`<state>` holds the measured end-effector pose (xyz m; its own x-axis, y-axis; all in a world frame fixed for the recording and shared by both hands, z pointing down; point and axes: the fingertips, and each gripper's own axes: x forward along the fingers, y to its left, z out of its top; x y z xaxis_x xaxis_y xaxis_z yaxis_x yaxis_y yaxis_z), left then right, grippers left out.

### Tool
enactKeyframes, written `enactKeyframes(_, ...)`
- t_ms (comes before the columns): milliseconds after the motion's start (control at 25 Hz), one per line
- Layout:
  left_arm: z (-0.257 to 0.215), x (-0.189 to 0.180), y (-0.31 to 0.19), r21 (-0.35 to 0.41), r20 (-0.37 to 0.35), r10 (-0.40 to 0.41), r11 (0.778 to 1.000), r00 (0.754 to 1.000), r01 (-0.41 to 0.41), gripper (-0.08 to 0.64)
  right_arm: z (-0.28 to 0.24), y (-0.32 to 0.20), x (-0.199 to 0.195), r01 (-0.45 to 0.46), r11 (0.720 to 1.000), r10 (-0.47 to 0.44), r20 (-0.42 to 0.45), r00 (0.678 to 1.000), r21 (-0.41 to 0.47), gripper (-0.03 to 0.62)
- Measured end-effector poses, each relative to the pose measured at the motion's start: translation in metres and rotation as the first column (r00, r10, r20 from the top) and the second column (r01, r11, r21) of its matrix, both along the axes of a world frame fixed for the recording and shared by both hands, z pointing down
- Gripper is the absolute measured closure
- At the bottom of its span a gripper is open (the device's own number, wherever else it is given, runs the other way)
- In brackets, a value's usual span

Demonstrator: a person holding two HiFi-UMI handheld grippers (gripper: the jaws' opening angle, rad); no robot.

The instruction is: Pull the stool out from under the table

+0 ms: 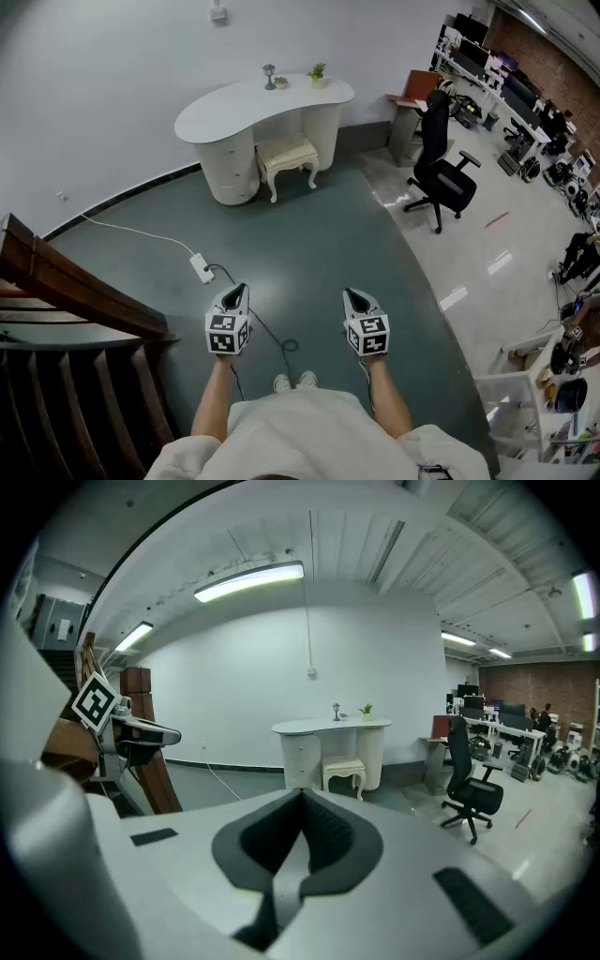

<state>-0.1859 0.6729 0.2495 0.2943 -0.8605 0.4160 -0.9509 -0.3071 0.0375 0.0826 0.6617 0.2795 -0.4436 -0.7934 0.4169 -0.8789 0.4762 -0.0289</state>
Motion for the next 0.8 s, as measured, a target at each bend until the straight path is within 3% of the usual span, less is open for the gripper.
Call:
enactKeyframes(440, 0.006, 0.01, 0.004, -0.006, -0.015, 0.0, 1.0, 1.0, 0.0, 0.546, -0.001, 0.001, 0.008, -0.004, 1.0, 0.004, 0.004, 1.0, 0.008, 0.595)
enactKeyframes(560, 0.006, 0.022, 0.002, 0.014, -0.035, 0.039, 0.999, 0.999, -0.039, 0.538, 0.0, -0.001, 0.011, 0.004, 1.0, -0.004, 0.014, 1.0, 0.028, 0.595)
enactKeyframes(600, 0.007, 0.027, 0.002, 0.013, -0.048, 0.056, 0.998, 0.997, -0.055, 0.445, 0.0, -0.001, 0.01, 0.017, 0.999, -0.018, 0.028, 0.999, 0.029, 0.594)
enactKeyframes(640, 0.008, 0.032, 0.002, 0.008, -0.06, 0.065, 0.998, 0.996, -0.064, 0.361, 0.001, -0.001, 0.008, 0.037, 0.999, -0.038, 0.047, 0.998, 0.024, 0.429)
enactKeyframes(680, 0.01, 0.035, 0.001, 0.002, -0.069, 0.064, 0.998, 0.996, -0.064, 0.338, 0.002, -0.002, 0.006, 0.052, 0.998, -0.053, 0.063, 0.997, 0.019, 0.251)
enactKeyframes(800, 0.02, 0.04, 0.002, -0.021, -0.091, 0.043, 0.999, 0.995, -0.045, 0.322, 0.006, -0.001, 0.012, 0.064, 0.998, -0.065, 0.062, 0.996, 0.022, 0.246)
